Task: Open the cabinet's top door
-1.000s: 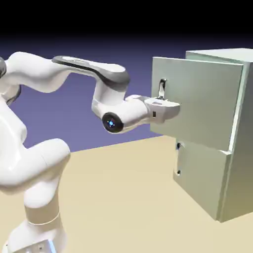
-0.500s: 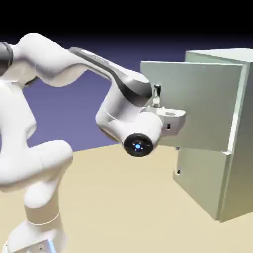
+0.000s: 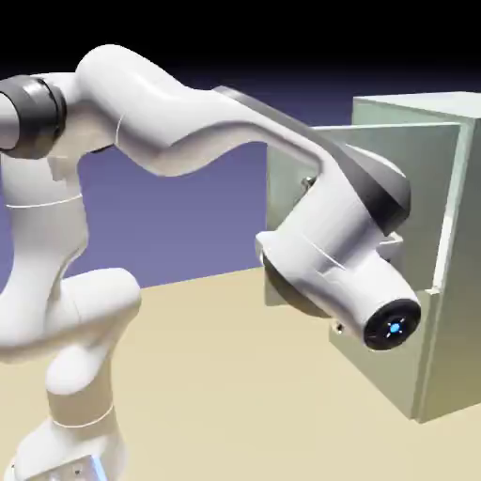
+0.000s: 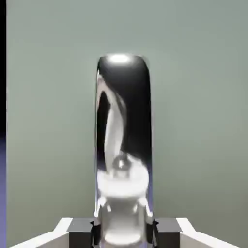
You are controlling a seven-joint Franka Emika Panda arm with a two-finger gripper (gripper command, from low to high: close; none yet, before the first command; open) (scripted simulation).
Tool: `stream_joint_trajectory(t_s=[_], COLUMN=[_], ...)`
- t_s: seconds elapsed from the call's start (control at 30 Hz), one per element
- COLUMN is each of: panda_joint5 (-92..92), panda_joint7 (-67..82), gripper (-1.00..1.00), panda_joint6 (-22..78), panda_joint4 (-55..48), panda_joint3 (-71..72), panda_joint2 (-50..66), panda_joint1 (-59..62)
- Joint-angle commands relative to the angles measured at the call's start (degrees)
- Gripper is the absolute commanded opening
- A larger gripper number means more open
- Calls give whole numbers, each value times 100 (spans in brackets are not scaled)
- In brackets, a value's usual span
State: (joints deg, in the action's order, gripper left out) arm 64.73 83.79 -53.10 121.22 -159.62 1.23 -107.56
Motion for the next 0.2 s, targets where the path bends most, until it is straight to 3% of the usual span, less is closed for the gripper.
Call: stream_joint_trajectory(t_s=[0.0,0.1,0.13,0.17], panda_joint5=[-121,-414,-414,-414], panda_joint7=[2,-8,-8,-8], gripper=[-100,-100,100,100], panda_joint6=[87,325,325,325], panda_joint4=[-208,-749,-750,-750], panda_joint3=[19,40,40,40], panda_joint2=[-182,-643,-643,-643], panda_joint1=[26,2,2,2])
